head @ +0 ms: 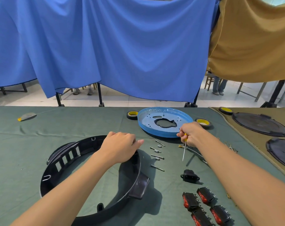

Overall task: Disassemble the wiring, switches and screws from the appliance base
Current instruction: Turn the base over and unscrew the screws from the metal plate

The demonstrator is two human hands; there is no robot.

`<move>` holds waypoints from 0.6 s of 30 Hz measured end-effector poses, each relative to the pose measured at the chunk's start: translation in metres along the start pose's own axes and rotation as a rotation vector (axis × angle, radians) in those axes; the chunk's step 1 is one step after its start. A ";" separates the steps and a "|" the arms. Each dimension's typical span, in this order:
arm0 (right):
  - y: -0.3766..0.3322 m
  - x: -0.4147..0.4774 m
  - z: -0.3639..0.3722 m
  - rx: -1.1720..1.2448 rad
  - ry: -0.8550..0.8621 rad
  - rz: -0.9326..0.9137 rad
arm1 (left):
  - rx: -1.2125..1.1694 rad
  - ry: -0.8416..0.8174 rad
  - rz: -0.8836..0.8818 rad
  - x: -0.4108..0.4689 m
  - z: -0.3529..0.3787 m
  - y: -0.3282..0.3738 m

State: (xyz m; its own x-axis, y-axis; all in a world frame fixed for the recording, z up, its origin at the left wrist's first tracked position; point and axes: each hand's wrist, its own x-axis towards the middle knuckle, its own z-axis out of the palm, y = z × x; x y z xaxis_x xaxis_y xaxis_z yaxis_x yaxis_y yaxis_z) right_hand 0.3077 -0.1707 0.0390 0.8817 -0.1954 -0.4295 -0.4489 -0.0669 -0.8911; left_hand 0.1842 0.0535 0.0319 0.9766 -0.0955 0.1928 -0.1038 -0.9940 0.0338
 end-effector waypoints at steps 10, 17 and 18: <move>-0.001 -0.041 -0.007 0.033 -0.075 -0.070 | -0.045 -0.074 -0.212 -0.027 -0.012 0.025; 0.009 -0.094 0.004 -0.207 -0.270 -0.218 | -0.198 -0.254 -0.208 -0.040 -0.021 0.039; 0.010 -0.100 0.005 -0.250 -0.305 -0.251 | -0.198 -0.221 -0.194 -0.041 -0.025 0.039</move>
State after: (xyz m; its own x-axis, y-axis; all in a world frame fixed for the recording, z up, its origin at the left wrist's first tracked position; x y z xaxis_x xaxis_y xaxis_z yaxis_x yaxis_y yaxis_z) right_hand 0.2160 -0.1470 0.0721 0.9531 0.1513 -0.2622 -0.2045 -0.3169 -0.9262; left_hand 0.1355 0.0201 0.0494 0.9967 0.0631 -0.0515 0.0737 -0.9674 0.2425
